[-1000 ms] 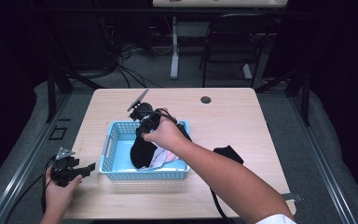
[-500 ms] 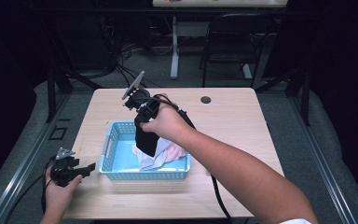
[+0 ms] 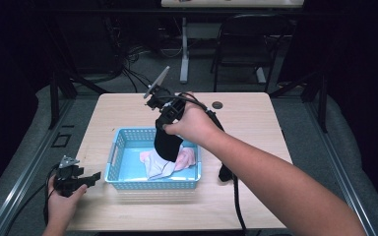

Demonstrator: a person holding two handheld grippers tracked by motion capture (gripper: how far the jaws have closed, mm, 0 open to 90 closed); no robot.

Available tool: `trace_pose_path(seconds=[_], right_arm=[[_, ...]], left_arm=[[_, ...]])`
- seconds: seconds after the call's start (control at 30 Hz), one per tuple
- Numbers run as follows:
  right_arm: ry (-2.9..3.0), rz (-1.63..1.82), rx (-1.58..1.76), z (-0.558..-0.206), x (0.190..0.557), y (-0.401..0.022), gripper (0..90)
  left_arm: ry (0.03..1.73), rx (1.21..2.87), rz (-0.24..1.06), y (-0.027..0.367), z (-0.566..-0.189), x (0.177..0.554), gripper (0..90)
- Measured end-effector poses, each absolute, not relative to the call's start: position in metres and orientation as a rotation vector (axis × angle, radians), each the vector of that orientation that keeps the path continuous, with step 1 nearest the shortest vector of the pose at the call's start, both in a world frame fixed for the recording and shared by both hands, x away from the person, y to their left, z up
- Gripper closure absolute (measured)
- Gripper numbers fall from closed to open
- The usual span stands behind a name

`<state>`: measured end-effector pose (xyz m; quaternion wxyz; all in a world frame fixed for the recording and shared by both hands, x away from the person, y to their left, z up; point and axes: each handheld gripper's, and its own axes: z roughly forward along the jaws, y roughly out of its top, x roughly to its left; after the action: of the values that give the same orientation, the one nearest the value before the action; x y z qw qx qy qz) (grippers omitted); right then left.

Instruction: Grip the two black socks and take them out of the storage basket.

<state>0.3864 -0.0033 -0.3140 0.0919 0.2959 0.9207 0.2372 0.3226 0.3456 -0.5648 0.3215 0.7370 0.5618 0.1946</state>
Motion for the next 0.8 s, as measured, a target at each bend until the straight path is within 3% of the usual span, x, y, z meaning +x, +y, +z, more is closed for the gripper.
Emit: trace_pose_path(seconds=[0.4,0.8], right_arm=[[2.668,0.7,0.967,-0.297,0.382,-0.058,86.8],[2.615,0.685,1.058,-0.303,0.381,-0.107,86.8]], left_arm=[[1.48,1.943,0.504,0.346,-0.565,0.322,26.1],[1.497,1.941,0.506,0.346,-0.566,0.324,26.1]])
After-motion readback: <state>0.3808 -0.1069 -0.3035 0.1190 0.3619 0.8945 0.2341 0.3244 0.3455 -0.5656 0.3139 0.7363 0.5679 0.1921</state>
